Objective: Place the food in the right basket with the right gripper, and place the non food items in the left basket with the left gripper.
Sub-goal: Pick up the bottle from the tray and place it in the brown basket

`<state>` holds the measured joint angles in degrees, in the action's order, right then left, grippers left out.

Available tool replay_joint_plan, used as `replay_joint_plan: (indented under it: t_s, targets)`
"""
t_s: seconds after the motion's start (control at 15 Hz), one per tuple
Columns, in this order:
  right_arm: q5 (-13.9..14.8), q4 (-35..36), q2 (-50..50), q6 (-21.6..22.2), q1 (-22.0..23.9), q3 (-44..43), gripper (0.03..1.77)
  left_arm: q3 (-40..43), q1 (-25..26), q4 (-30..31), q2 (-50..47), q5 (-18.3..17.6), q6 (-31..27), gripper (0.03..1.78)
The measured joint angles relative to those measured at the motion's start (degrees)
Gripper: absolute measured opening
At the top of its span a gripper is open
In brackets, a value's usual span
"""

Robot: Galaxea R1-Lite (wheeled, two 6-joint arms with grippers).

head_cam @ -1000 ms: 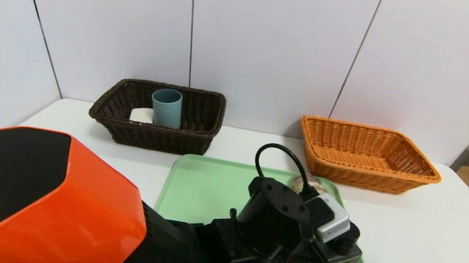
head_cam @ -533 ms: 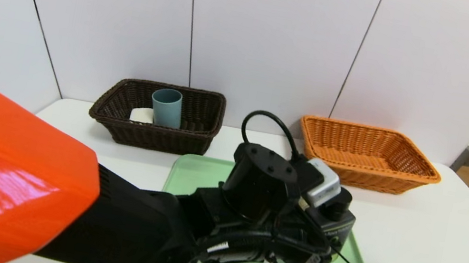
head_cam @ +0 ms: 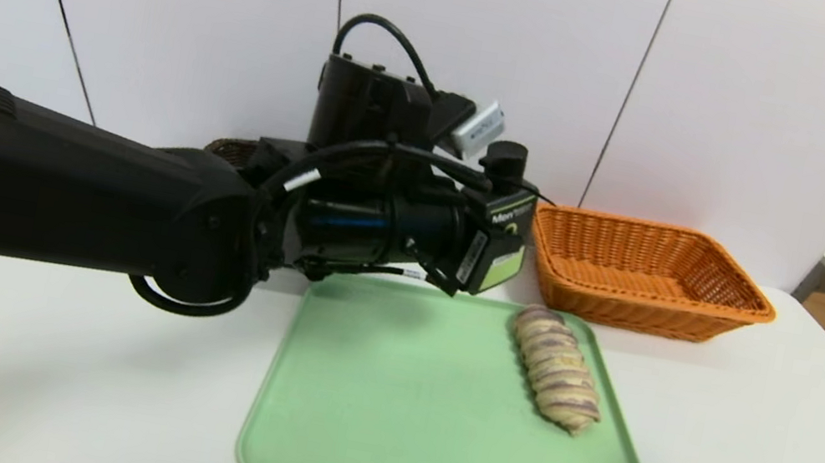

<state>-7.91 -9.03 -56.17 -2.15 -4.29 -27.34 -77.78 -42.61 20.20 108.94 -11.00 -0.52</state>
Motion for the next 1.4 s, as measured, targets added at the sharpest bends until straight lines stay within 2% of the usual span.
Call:
replay_joint_plan:
  t_s: [0.4, 0.73, 1.4]
  targets:
    - [0.0, 0.0, 0.2, 0.0, 0.0, 0.0, 1.7, -5.6, 12.4, -6.3, -0.3, 0.0, -1.0, 0.61]
    - [-0.2, 0.0, 0.4, -0.1, -0.1, 0.0, 1.7, -6.5, 21.4, -7.3, 1.3, 0.0, -1.5, 0.61]
    - [0.0, 0.0, 1.2, -0.1, 0.0, 0.0, 1.7, -7.2, 22.9, -8.8, 5.3, 0.0, -1.5, 0.61]
